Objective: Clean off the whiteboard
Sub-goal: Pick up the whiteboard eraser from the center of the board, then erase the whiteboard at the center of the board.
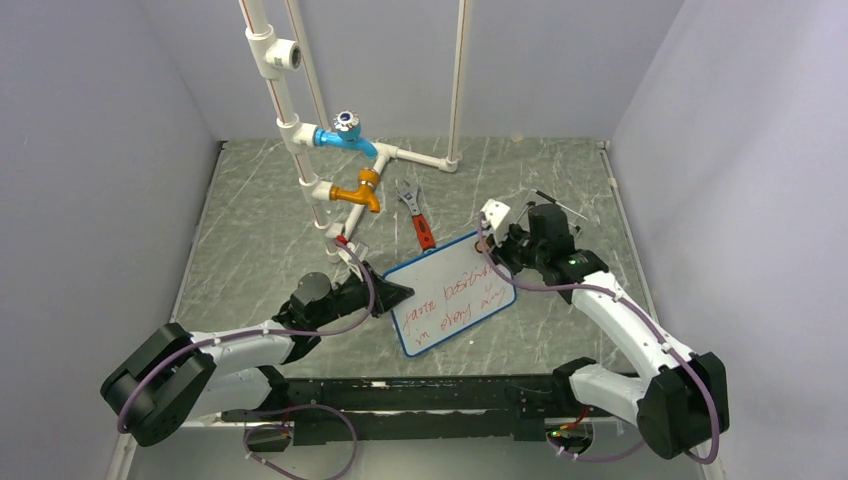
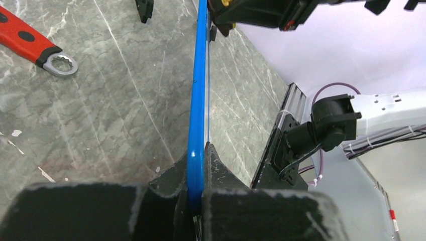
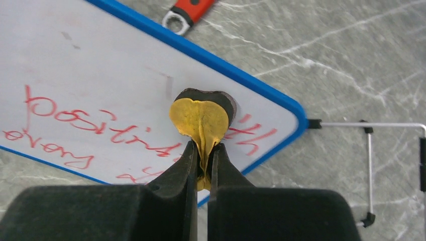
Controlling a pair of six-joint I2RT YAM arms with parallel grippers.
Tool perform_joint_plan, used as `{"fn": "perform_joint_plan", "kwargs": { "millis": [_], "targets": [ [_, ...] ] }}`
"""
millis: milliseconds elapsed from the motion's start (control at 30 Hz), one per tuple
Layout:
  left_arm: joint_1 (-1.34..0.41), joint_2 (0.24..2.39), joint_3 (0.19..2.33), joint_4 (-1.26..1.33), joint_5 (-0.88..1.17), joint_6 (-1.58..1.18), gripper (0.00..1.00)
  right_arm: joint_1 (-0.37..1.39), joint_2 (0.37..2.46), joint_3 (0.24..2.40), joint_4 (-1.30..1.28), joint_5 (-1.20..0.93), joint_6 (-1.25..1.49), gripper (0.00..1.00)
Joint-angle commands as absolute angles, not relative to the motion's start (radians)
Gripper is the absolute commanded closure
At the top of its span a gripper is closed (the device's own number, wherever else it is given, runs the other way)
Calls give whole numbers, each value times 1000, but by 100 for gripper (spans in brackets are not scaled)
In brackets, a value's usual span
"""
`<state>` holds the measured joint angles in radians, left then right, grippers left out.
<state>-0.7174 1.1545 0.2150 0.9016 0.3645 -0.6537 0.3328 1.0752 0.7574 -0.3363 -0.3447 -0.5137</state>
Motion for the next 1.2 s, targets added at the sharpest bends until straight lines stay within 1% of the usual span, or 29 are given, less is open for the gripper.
{"fn": "perform_joint_plan", "kwargs": {
  "millis": [0, 133, 233, 300, 433, 567, 733, 800, 867, 967, 1167],
  "targets": [
    [-743, 1139, 256, 862, 315, -654, 100, 446, 1107, 746, -295, -291, -520, 100],
    [-748, 1130, 264, 844, 301, -648, 100, 497, 1133, 747, -310, -303, -547, 100],
    [-749, 1130, 258, 853, 306, -645, 100, 470, 1124, 743, -230, -166, -474, 100],
    [-750, 1136, 256, 859, 314, -641, 100, 432, 1122, 748, -194, -112, -430, 100],
    [-751, 1144, 264, 856, 334, -627, 100, 420, 1132, 737, -150, -25, -402, 100],
    [-751, 1139, 273, 835, 338, -613, 100, 427, 1145, 736, -186, -111, -431, 100],
    [-751, 1140, 279, 826, 339, -603, 100, 477, 1149, 753, -324, -336, -562, 100],
    [-750, 1139, 278, 825, 339, -601, 100, 478, 1152, 759, -334, -348, -566, 100],
    [-752, 1138, 275, 826, 339, -599, 100, 470, 1149, 755, -297, -263, -524, 100],
    [-752, 1141, 272, 830, 347, -599, 100, 395, 1140, 760, -192, -139, -404, 100],
    [-751, 1138, 279, 818, 360, -593, 100, 370, 1139, 737, -144, -87, -375, 100]
  ]
}}
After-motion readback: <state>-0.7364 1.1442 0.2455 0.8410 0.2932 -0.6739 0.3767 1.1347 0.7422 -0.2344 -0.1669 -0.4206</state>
